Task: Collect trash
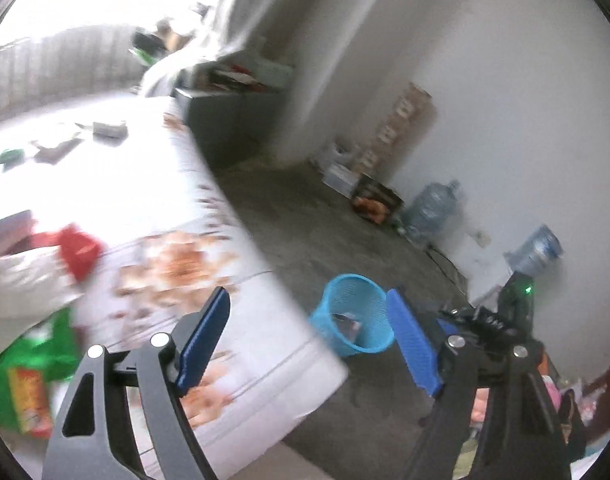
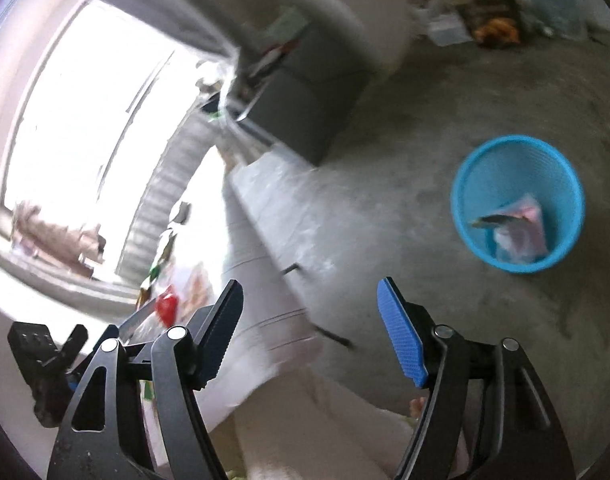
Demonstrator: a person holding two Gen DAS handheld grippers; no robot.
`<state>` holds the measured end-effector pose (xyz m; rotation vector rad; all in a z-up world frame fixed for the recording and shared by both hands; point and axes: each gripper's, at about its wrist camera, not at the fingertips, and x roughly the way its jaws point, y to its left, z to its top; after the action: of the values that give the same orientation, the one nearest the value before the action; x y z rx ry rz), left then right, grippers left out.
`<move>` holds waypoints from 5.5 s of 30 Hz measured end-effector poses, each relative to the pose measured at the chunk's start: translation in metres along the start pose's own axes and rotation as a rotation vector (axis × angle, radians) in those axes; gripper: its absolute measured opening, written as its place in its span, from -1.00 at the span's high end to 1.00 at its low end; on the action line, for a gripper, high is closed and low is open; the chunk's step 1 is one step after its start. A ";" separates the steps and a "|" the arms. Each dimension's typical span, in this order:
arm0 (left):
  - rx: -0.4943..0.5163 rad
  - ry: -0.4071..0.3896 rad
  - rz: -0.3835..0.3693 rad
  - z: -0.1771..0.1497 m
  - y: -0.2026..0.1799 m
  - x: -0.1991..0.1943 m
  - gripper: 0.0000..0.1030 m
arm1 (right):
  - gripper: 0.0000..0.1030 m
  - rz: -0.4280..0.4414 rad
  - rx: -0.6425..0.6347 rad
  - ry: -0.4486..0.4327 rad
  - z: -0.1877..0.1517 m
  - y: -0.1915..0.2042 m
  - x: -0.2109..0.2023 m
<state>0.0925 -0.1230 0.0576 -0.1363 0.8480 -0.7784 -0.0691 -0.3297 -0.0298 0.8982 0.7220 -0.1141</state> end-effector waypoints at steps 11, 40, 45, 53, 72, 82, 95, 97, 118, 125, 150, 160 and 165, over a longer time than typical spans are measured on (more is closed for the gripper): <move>-0.047 -0.140 0.123 -0.022 0.050 -0.073 -0.58 | -0.30 0.068 -0.143 0.111 -0.021 0.081 0.033; -0.078 -0.309 0.298 -0.073 0.134 -0.141 -0.58 | -0.24 0.147 -0.432 0.389 -0.064 0.239 0.159; -0.203 -0.305 0.322 -0.070 0.168 -0.132 -0.58 | -0.20 0.129 -0.431 0.431 -0.066 0.240 0.181; -0.375 -0.280 0.282 -0.064 0.214 -0.113 -0.58 | -0.20 0.135 -0.428 0.442 -0.052 0.249 0.196; -0.455 -0.314 0.221 -0.070 0.229 -0.105 0.44 | -0.20 0.039 -0.666 0.475 -0.050 0.314 0.283; -0.432 -0.337 0.172 -0.073 0.224 -0.108 0.95 | 0.25 -0.031 -0.783 0.488 -0.067 0.319 0.297; -0.374 -0.369 0.113 -0.072 0.211 -0.108 1.00 | 0.59 -0.066 -0.718 0.383 -0.046 0.287 0.271; -0.365 -0.370 0.122 -0.072 0.210 -0.109 1.00 | 0.59 -0.061 -0.691 0.362 -0.040 0.278 0.259; -0.498 -0.260 0.264 -0.075 0.242 -0.092 0.09 | 0.59 -0.014 -0.580 0.352 -0.038 0.237 0.218; -0.522 -0.246 0.264 -0.074 0.249 -0.090 0.11 | 0.59 -0.010 -0.574 0.355 -0.039 0.237 0.219; -0.485 -0.283 0.194 -0.071 0.246 -0.092 0.99 | 0.58 0.005 -0.552 0.361 -0.042 0.234 0.220; -0.365 -0.364 0.141 -0.066 0.200 -0.115 1.00 | 0.58 0.068 -0.515 0.341 -0.041 0.230 0.194; -0.289 -0.393 0.122 -0.059 0.170 -0.128 1.00 | 0.58 0.122 -0.485 0.319 -0.038 0.223 0.170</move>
<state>0.0937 0.0959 0.0297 -0.4748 0.5827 -0.4874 0.1254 -0.1261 0.0000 0.4945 0.9374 0.3101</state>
